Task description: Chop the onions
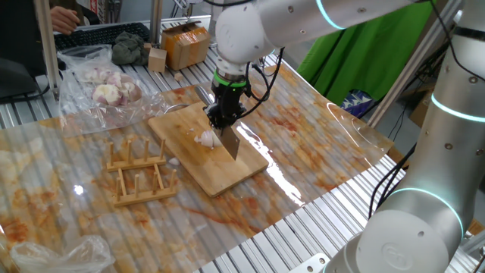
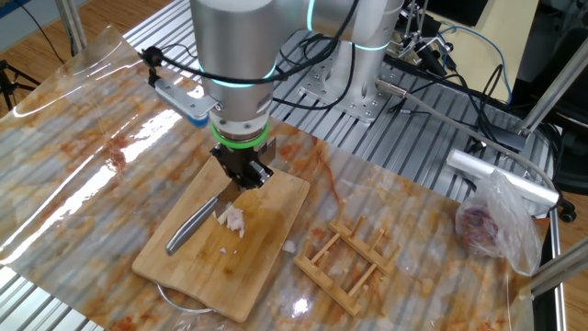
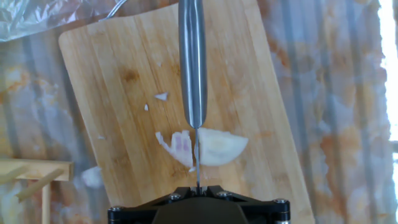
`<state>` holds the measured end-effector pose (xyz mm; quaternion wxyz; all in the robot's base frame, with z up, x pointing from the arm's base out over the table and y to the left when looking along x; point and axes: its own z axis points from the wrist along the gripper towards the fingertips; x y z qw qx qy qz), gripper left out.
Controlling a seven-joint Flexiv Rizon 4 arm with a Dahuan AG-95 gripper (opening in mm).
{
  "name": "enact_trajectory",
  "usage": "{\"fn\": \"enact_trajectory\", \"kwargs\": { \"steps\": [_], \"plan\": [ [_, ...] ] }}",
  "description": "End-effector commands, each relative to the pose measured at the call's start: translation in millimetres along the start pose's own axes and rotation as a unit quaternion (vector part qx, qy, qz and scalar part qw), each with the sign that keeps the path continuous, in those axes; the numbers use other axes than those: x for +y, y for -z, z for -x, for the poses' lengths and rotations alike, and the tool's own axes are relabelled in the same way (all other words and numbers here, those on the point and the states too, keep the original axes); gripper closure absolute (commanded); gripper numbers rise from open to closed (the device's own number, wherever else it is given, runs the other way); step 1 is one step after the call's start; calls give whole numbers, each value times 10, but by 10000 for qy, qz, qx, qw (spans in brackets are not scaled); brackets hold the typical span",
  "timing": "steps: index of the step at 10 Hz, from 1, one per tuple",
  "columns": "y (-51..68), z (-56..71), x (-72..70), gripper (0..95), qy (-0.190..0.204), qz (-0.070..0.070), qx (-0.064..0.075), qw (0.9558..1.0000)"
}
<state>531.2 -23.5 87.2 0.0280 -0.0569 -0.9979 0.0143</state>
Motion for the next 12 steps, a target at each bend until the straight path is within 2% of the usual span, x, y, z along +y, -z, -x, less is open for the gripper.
{"fn": "enact_trajectory", "kwargs": {
  "steps": [1, 4, 9, 10, 11, 12],
  "plan": [
    [46, -11, -49, 950, 70, -62, -23, 10000],
    [31, 14, -126, 950, 97, -51, -38, 9999],
    [-18, 27, -129, 950, 89, -8, -17, 10000],
    [-99, 43, -117, 950, 96, 21, -14, 10000],
    [-230, 58, -90, 950, 95, 45, -36, 9999],
    [-299, 63, -79, 950, 105, 35, -73, 9999]
  ]
}}
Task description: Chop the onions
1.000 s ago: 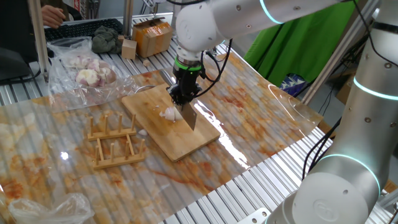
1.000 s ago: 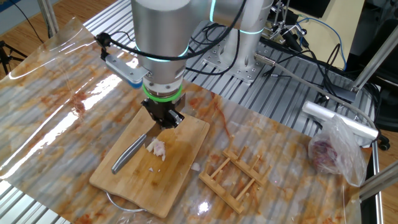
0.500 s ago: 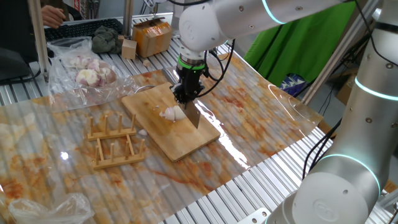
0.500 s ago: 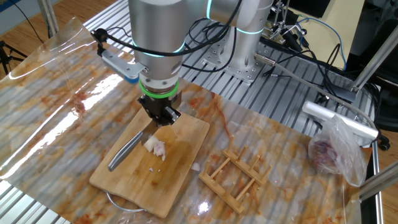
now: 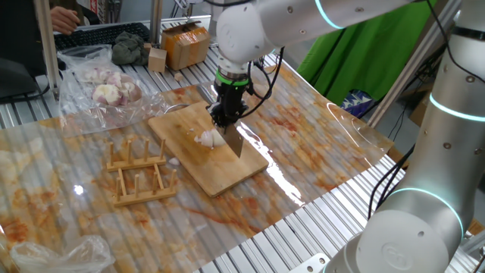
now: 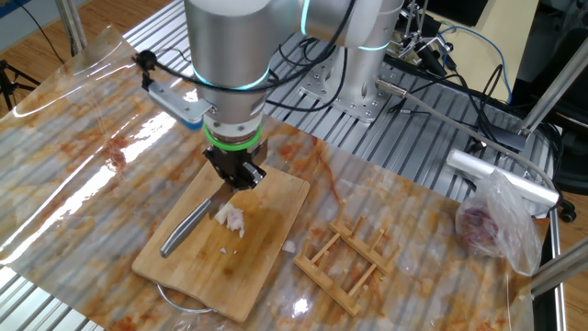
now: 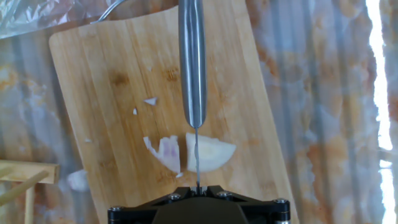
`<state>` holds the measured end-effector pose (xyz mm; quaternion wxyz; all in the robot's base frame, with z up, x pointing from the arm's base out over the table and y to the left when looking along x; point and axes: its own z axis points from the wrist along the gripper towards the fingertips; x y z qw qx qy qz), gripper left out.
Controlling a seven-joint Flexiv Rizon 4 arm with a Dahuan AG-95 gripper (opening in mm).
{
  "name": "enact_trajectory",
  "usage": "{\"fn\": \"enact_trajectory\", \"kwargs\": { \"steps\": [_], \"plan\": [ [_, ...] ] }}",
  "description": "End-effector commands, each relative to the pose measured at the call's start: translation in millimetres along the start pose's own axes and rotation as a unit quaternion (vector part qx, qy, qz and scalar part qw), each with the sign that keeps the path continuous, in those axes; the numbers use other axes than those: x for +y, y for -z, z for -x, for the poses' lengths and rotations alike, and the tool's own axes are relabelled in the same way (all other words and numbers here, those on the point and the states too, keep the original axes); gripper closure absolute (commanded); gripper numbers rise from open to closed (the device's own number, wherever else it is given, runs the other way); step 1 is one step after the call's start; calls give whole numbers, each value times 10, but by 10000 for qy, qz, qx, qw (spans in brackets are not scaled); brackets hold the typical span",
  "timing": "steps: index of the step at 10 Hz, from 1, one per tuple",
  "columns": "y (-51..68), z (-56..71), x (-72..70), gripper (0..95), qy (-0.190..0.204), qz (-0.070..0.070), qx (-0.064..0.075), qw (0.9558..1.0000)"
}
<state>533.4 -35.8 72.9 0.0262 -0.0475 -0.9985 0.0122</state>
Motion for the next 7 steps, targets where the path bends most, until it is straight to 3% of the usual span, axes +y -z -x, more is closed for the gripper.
{"fn": "enact_trajectory", "kwargs": {
  "steps": [1, 3, 7],
  "plan": [
    [-310, 37, 54, 950, -9, 15, -100, 9999],
    [-341, 40, 57, 950, -38, 97, -101, 9999],
    [-411, 35, 60, 950, -58, 99, -152, 9998]
  ]
}}
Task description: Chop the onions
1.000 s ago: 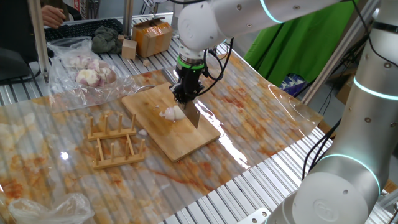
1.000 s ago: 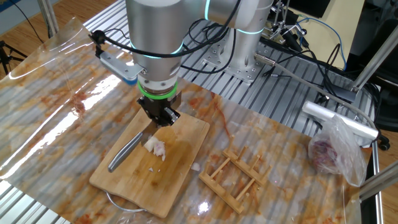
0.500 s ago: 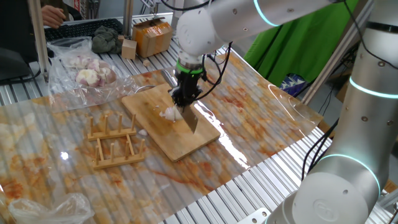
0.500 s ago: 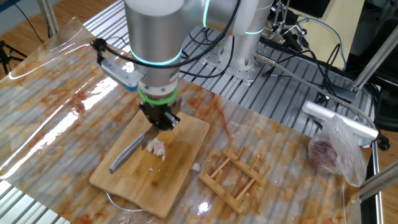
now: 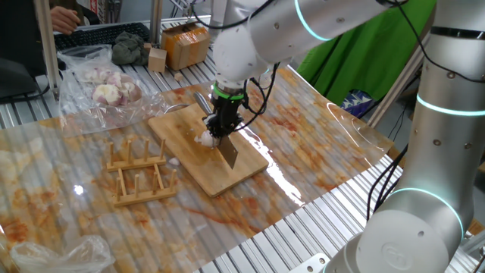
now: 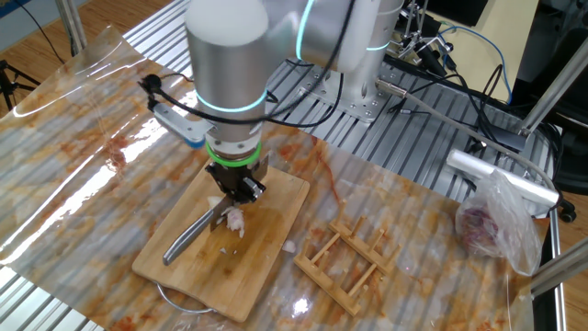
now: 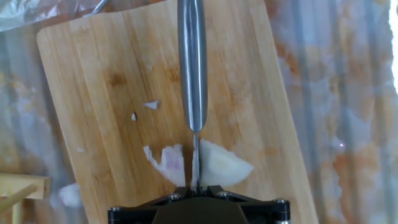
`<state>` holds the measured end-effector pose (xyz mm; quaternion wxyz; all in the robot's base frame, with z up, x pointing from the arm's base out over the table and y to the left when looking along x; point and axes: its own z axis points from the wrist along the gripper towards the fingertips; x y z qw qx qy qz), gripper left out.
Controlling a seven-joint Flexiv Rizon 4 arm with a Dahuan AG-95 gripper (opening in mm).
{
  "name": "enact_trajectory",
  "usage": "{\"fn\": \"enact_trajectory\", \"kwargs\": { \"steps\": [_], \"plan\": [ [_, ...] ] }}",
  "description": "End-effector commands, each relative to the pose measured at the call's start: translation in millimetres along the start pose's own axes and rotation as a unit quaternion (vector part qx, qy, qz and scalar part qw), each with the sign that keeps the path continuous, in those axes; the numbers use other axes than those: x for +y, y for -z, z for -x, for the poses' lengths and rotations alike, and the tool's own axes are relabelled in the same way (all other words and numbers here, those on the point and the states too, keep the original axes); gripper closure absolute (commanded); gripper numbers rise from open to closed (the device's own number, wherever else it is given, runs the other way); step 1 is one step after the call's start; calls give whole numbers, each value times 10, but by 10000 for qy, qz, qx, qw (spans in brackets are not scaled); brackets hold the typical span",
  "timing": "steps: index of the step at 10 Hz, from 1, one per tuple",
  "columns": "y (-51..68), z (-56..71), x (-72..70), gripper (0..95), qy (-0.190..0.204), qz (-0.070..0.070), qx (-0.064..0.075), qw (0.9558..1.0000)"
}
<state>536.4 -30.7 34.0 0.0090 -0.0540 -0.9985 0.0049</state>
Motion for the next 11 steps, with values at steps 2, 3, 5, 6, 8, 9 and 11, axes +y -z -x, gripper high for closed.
{"fn": "enact_trajectory", "kwargs": {
  "steps": [2, 3, 5, 6, 8, 9, 11],
  "plan": [
    [-18, -17, 0, 950, -73, 149, 7, 9999],
    [-8, -17, 0, 950, -78, 160, 31, 9998],
    [67, -20, -3, 950, -118, 125, 69, 9998],
    [90, -21, -5, 950, -130, 122, 73, 9998],
    [215, -33, -19, 950, -173, 103, 118, 9997],
    [270, -40, -27, 950, -186, 91, 144, 9997],
    [439, -68, -65, 950, -302, 100, 197, 9993]
  ]
}}
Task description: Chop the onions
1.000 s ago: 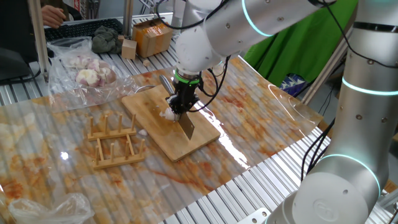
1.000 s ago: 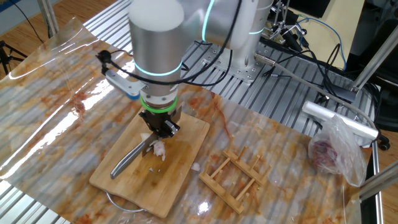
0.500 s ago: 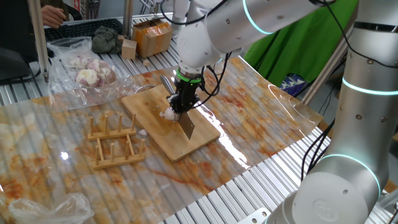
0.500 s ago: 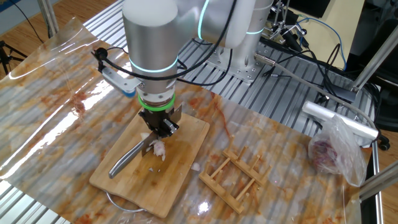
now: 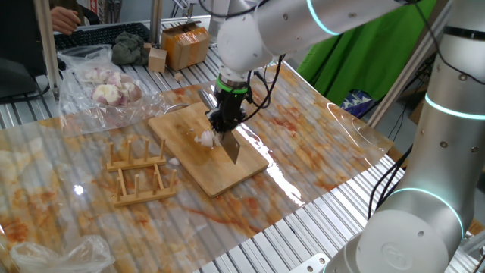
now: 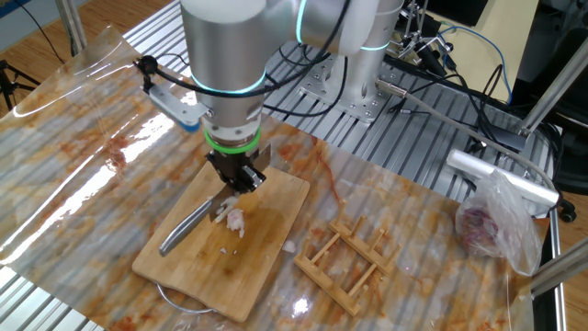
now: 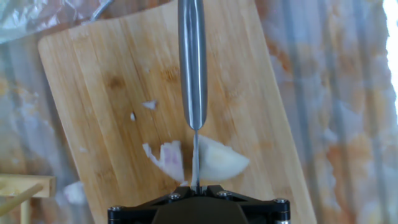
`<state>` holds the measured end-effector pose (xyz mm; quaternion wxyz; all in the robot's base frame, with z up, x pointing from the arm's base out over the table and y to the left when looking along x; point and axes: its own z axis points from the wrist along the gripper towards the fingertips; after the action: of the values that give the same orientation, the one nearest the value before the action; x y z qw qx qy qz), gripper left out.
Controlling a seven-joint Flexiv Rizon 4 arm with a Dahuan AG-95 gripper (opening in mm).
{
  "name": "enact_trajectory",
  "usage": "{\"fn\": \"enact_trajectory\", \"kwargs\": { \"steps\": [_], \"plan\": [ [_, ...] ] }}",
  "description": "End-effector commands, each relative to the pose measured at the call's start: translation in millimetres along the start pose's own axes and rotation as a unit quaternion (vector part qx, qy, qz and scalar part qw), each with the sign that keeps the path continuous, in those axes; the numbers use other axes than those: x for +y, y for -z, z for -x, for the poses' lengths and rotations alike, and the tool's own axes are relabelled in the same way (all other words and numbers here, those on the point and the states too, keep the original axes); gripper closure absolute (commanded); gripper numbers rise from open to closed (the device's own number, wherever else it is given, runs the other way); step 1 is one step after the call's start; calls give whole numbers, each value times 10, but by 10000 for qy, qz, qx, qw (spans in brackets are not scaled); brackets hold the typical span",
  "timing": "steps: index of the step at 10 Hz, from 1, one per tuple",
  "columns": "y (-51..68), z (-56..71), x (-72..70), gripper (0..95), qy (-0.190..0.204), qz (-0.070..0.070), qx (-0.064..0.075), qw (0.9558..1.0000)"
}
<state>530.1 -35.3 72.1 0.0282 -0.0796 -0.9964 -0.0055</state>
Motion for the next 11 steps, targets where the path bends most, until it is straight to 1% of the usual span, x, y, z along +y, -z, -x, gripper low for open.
{"fn": "enact_trajectory", "kwargs": {
  "steps": [1, 2, 4, 7, 9, 11],
  "plan": [
    [99, -12, -31, 950, -50, -50, -6, 10000],
    [119, -7, -86, 950, -63, -53, -27, 10000],
    [101, 13, -187, 950, -138, -8, -55, 9999],
    [96, 12, -201, 950, -198, 12, -40, 9998],
    [100, 8, -189, 950, -240, 125, -21, 9996],
    [100, 7, -180, 950, -250, 134, -10, 9996]
  ]
}}
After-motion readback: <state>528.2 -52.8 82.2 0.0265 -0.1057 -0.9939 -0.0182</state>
